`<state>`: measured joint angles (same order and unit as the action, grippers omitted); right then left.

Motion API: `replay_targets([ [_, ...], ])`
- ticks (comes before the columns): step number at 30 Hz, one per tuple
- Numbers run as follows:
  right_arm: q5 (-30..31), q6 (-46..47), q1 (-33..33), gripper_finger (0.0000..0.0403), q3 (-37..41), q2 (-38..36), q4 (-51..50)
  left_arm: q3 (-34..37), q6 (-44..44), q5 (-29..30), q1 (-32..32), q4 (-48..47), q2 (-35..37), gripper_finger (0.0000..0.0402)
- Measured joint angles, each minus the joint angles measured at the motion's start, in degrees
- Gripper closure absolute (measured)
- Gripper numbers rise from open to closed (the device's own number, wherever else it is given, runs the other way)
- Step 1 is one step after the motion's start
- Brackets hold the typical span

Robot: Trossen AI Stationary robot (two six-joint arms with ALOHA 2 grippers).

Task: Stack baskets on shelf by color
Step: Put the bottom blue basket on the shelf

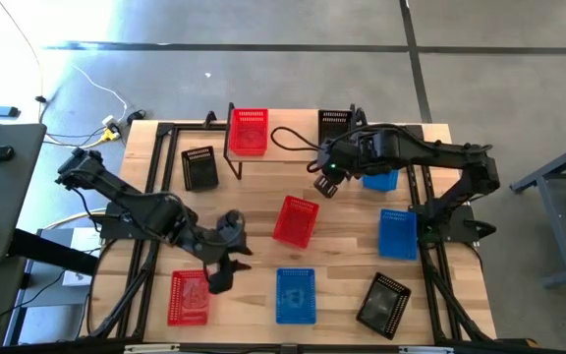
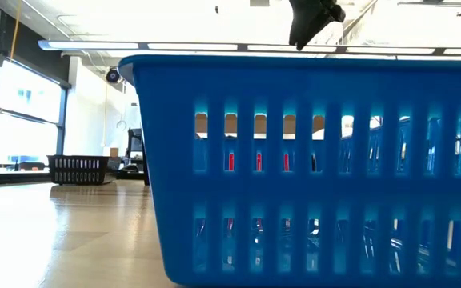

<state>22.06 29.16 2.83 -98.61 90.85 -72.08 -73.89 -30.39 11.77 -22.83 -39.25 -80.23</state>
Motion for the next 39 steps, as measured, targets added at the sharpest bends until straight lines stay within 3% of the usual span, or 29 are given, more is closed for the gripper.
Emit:
replay_targets([
  [23,3.7,0.4,0.9,0.0284,0.0,0.0,0.5,0.0,-0.6,1.3,-4.3,14.5,-17.5,0.0241],
  [39,4.9,0.5,1.7,0.0284,0.0,0.0,0.9,-0.1,-0.9,-0.2,-6.2,24.9,-22.3,0.0241],
])
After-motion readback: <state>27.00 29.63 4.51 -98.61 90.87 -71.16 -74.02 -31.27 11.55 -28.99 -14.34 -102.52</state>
